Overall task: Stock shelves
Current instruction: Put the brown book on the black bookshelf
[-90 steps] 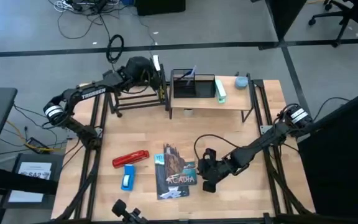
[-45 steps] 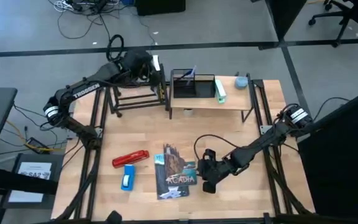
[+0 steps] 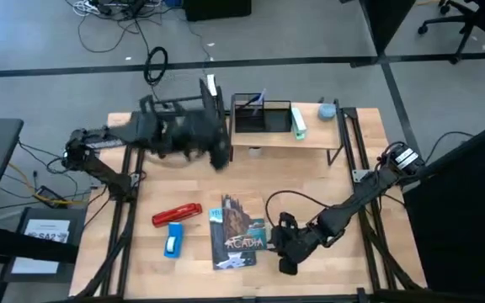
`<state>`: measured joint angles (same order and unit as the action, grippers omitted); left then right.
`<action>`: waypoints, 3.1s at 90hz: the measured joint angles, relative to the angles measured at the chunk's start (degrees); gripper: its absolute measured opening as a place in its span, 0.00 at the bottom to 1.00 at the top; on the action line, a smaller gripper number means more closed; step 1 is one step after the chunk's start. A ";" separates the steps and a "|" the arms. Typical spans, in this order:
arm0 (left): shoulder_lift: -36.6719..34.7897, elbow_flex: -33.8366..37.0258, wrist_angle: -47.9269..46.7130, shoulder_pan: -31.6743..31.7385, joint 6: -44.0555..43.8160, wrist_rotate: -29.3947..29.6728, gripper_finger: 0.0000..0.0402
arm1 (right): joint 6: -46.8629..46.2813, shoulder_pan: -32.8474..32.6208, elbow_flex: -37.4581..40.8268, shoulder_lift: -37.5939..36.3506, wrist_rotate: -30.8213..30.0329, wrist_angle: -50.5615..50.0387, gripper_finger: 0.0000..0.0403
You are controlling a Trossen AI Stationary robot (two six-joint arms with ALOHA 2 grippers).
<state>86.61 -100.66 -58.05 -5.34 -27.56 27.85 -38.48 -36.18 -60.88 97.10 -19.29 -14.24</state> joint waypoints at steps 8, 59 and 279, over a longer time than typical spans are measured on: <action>3.58 0.04 -0.09 -7.33 -6.77 3.37 0.00 | -0.80 0.01 0.01 0.00 0.47 -4.24 0.19; 31.33 0.31 -11.27 -22.95 -46.54 -5.73 0.12 | -8.43 5.97 8.27 0.00 11.70 7.79 0.43; 27.08 25.79 45.44 -18.85 -40.45 -5.98 0.67 | -13.82 9.18 9.79 3.13 12.95 -3.36 0.41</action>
<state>113.69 -74.87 -12.61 -24.18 -68.01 21.86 -52.30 -27.01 -51.09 100.23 -6.34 -17.61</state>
